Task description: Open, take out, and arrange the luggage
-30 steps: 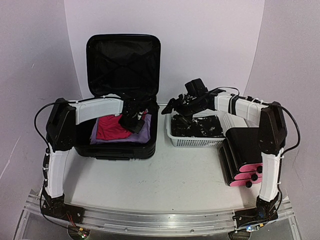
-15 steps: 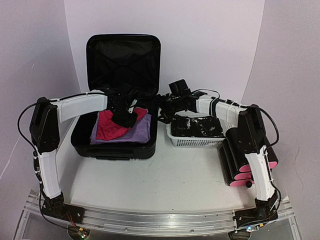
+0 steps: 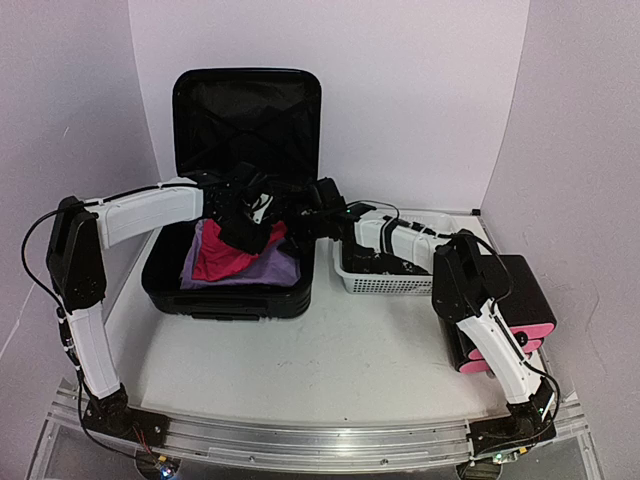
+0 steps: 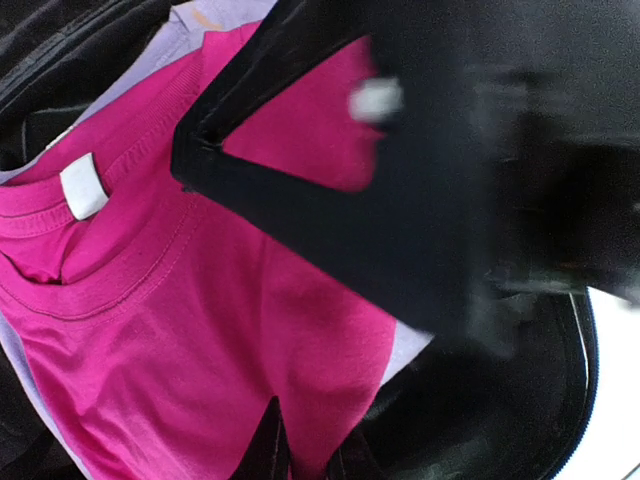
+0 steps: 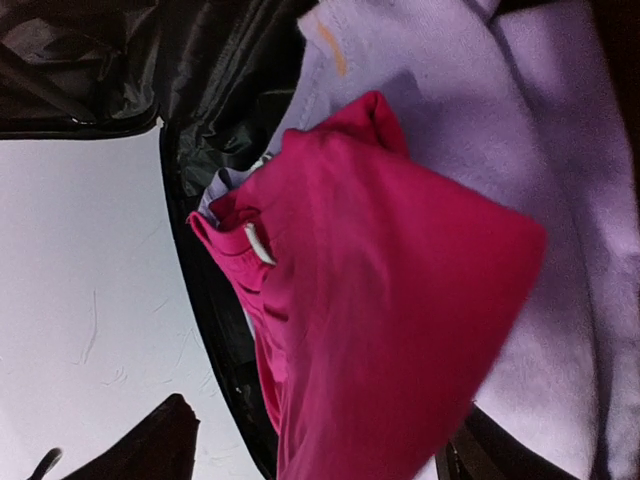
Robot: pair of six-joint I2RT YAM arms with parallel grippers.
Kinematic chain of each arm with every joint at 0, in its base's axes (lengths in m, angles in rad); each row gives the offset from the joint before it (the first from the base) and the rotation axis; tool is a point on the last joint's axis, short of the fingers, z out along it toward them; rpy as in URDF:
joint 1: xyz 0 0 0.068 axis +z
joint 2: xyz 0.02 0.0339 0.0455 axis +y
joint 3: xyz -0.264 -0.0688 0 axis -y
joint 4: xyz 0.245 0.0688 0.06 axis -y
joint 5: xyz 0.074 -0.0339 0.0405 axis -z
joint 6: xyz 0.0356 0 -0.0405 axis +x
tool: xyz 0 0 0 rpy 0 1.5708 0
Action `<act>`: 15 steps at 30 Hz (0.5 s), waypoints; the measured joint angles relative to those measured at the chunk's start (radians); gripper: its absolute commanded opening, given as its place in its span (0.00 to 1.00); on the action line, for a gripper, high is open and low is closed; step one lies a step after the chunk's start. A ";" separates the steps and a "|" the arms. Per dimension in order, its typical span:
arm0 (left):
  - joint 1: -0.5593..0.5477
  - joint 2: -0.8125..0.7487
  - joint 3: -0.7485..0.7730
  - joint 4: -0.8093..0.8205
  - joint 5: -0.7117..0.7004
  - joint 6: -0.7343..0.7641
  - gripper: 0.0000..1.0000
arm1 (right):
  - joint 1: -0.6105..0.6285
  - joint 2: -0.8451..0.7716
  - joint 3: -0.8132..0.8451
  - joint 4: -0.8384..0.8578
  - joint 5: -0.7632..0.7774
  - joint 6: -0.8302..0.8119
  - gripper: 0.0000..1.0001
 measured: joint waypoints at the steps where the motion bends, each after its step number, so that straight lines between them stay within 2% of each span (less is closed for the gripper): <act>1: 0.000 0.000 -0.001 0.000 0.005 0.003 0.00 | 0.002 0.016 0.010 0.009 0.001 0.017 0.78; 6: 0.000 0.000 -0.011 0.000 0.025 0.006 0.00 | 0.005 0.059 0.020 0.037 0.015 0.073 0.68; 8: 0.000 0.000 -0.013 0.000 0.033 0.006 0.00 | 0.008 0.060 0.023 0.046 0.026 0.087 0.61; 15: 0.000 0.000 -0.019 0.000 0.057 0.006 0.00 | 0.008 0.082 0.046 0.080 0.072 0.125 0.27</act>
